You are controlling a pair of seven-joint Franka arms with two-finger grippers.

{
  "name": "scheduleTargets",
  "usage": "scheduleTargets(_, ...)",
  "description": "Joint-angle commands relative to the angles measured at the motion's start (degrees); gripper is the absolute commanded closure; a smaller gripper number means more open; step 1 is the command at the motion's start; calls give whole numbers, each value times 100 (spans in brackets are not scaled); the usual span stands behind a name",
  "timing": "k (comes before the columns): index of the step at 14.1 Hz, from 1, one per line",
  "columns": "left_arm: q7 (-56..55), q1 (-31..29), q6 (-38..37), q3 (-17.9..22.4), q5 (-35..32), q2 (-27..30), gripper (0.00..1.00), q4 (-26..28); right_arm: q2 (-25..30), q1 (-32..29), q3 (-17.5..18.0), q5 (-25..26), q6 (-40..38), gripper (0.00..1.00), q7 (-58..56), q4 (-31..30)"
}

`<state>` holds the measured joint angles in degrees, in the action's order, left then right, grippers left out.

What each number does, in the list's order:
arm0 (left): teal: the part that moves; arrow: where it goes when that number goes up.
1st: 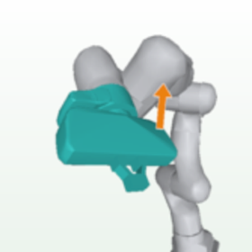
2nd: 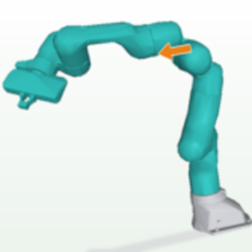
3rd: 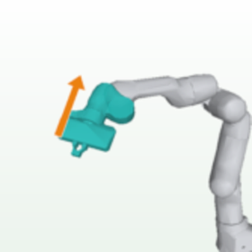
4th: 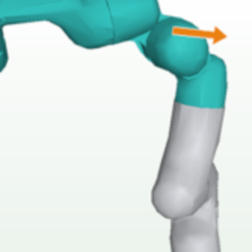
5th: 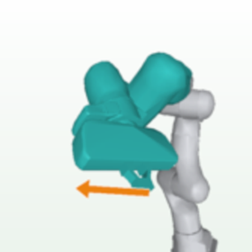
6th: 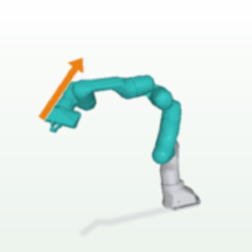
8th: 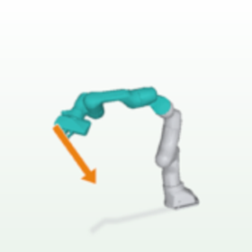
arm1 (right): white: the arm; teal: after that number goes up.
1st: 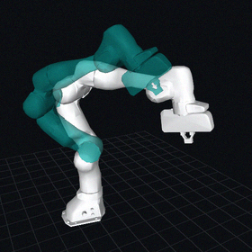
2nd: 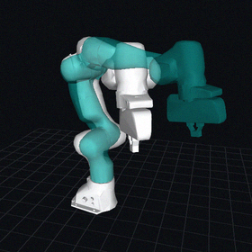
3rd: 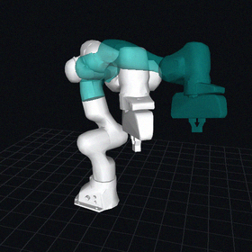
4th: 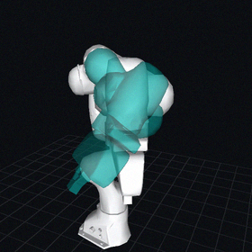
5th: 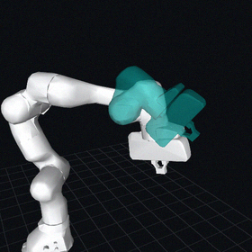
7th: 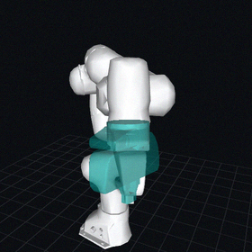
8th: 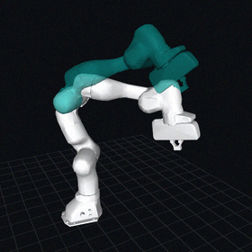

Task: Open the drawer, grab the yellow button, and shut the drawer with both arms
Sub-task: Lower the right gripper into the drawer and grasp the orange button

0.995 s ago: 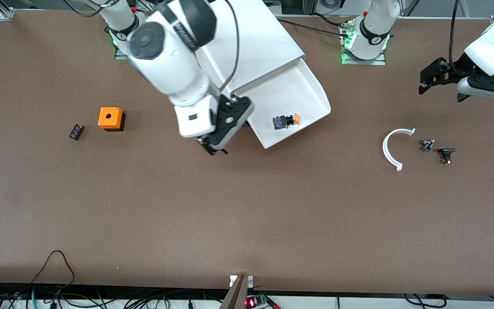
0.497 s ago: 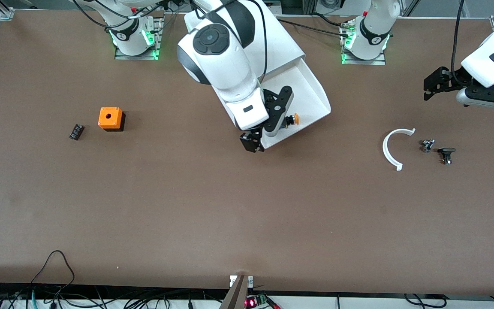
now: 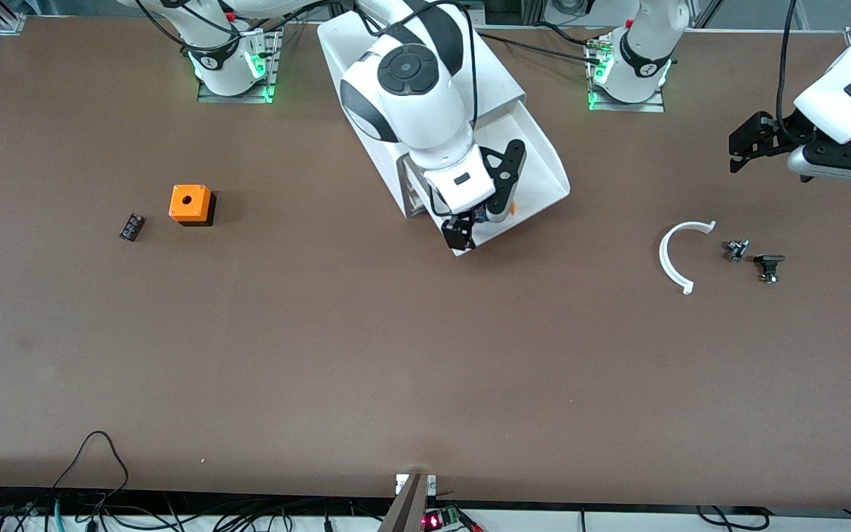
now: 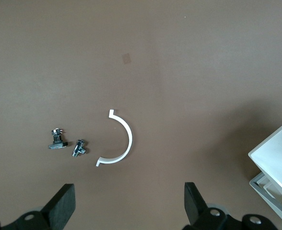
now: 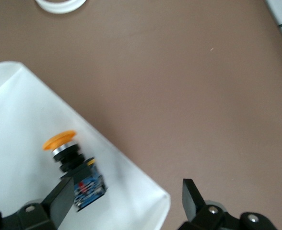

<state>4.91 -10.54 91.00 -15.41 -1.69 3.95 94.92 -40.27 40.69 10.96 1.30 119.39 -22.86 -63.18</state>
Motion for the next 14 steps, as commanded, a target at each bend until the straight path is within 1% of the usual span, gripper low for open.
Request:
scheduleTargets(1, -95, 34, -12, -14, -147, -61, 0, -140, -86, 185, -59, 107, -302, 0, -60, 210)
scheduleTargets(6, -104, 43, -12, -14, -121, -61, 0, -140, -86, 317, -59, 116, -389, 0, -60, 210)
scheduleTargets(9, -139, 34, -12, -5, -112, -70, 0, -140, -77, 334, -50, 388, -601, 0, -95, 210)
scheduleTargets(13, -139, 34, -12, -5, -103, -79, 0, -140, -77, 457, -50, 432, -636, 0, -175, 183)
scheduleTargets(14, -139, 34, -12, -5, -103, -88, 0, -140, -86, 501, -50, 520, -636, 0, -175, 174)
